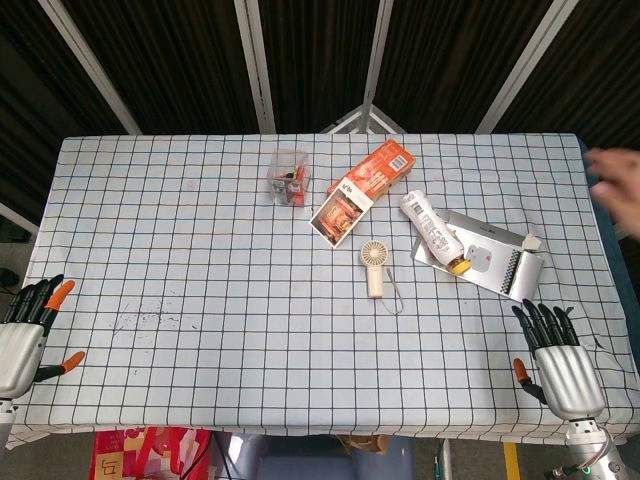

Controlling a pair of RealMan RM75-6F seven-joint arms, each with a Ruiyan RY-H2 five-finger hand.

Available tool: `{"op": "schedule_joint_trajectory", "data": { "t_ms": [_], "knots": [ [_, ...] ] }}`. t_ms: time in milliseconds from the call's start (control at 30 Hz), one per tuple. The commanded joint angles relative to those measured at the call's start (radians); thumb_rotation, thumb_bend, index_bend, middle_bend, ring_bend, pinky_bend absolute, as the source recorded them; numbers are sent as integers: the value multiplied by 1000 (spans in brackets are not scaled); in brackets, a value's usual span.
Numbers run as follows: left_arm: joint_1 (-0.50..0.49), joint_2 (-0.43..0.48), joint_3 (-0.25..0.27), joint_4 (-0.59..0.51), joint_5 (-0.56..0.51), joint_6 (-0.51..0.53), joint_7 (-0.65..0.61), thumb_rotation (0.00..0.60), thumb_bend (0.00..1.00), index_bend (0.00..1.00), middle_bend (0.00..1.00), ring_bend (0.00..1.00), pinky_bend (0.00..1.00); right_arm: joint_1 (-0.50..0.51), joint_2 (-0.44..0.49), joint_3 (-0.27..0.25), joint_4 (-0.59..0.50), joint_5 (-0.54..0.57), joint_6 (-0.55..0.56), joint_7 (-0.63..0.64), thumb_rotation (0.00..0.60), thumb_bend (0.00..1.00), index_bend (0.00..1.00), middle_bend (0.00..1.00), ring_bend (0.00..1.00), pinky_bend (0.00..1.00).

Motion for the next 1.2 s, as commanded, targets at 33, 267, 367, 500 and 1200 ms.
{"op": "schedule_joint_trajectory", "data": {
  "t_ms": [33, 267, 367, 500, 1200],
  "knots": [
    [0, 0, 0, 0, 0, 0, 0, 600, 14, 0, 0, 0, 0, 0, 0, 0, 0, 0, 0, 0, 600, 463, 0, 0, 0, 11],
    [1, 1, 1, -1, 3, 4, 1, 600, 14, 0, 0, 0, 0, -1, -1, 0, 0, 0, 2, 2, 600, 463, 0, 0, 0, 11],
    [3, 0, 2, -2, 3, 6, 0, 600, 14, 0, 0, 0, 0, 2, -1, 4, -2, -2, 3, 7, 600, 463, 0, 0, 0, 11],
    [3, 2, 1, -4, 0, 4, -6, 600, 14, 0, 0, 0, 0, 17, -7, 22, -8, 8, -8, 11, 600, 463, 0, 0, 0, 18],
    [-7, 21, 0, -10, -13, -24, -62, 600, 14, 0, 0, 0, 0, 390, -209, 241, -11, 380, -435, -209, 600, 700, 0, 788, 871, 849]
  ]
}}
